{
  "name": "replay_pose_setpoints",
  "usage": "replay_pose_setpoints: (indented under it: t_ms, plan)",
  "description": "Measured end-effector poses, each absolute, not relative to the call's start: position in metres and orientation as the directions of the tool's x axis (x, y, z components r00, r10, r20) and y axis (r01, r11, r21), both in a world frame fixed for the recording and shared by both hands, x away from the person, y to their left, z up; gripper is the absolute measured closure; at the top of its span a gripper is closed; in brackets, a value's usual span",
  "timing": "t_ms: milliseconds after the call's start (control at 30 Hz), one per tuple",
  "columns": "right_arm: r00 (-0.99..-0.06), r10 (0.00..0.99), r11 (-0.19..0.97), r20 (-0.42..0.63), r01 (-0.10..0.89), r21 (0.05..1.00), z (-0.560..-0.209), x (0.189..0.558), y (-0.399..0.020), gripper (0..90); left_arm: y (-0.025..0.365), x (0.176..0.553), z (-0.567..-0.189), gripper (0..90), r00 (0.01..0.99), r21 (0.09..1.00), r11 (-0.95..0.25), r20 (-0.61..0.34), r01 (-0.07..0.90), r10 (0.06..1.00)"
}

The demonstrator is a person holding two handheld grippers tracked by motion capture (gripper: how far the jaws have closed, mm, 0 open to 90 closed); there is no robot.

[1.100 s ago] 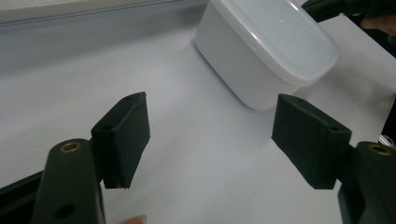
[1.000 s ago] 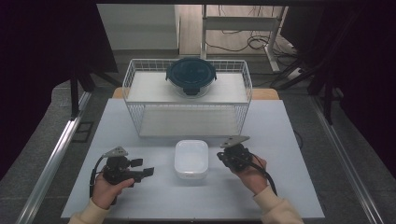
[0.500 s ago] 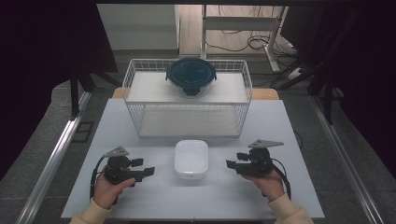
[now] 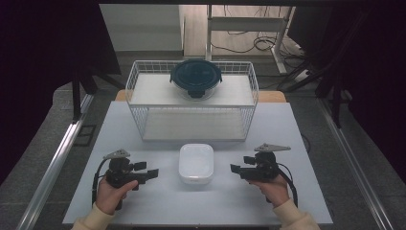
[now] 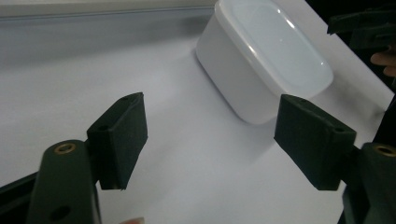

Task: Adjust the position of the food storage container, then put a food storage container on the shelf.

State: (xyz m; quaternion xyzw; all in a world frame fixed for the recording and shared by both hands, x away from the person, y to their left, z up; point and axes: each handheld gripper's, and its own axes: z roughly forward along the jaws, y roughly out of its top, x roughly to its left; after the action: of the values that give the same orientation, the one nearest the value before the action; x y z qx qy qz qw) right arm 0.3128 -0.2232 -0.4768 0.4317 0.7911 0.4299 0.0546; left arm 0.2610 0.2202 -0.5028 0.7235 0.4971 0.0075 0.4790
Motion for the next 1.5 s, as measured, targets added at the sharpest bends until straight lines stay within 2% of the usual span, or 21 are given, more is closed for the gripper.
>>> replay_pose_setpoints:
  t_ms: [133, 233, 433, 633, 867, 1200, 1367, 1500]
  plan:
    - [-0.623, 0.726, 0.251, 0.292, 0.635, 0.731, -0.475, 0.313, -0.223, 26.8, 0.221, 0.261, -0.5, 22.3, 0.499, 0.7, -0.035, -0.472, 0.713, 0.726]
    - [-0.625, 0.728, 0.255, 0.281, 0.628, 0.735, -0.474, 0.311, -0.221, 24.4, 0.222, 0.262, -0.499, 22.5, 0.491, 0.696, -0.025, -0.481, 0.718, 0.727]
    - [-0.612, 0.745, 0.252, 0.265, 0.626, 0.738, -0.474, 0.308, -0.215, 25.8, 0.219, 0.266, -0.493, 23.5, 0.493, 0.694, -0.009, -0.503, 0.72, 0.71]
    - [-0.599, 0.734, 0.22, 0.32, 0.656, 0.722, -0.469, 0.31, -0.208, 28.8, 0.209, 0.273, -0.489, 25.1, 0.495, 0.687, -0.008, -0.515, 0.726, 0.7]
    - [-0.622, 0.712, 0.237, 0.326, 0.651, 0.721, -0.467, 0.311, -0.197, 31.2, 0.201, 0.279, -0.481, 26.2, 0.5, 0.688, -0.006, -0.521, 0.726, 0.692]
    - [-0.598, 0.689, 0.181, 0.409, 0.689, 0.702, -0.463, 0.321, -0.189, 35.7, 0.193, 0.289, -0.482, 29.0, 0.496, 0.667, 0.014, -0.568, 0.745, 0.657]
    - [-0.579, 0.675, 0.149, 0.457, 0.714, 0.684, -0.464, 0.329, -0.179, 39.1, 0.187, 0.303, -0.487, 31.3, 0.457, 0.6, 0.042, -0.651, 0.799, 0.606]
    - [-0.557, 0.669, 0.138, 0.491, 0.743, 0.655, -0.472, 0.336, -0.171, 42.5, 0.184, 0.308, -0.492, 32.9, 0.442, 0.58, 0.046, -0.666, 0.813, 0.601]
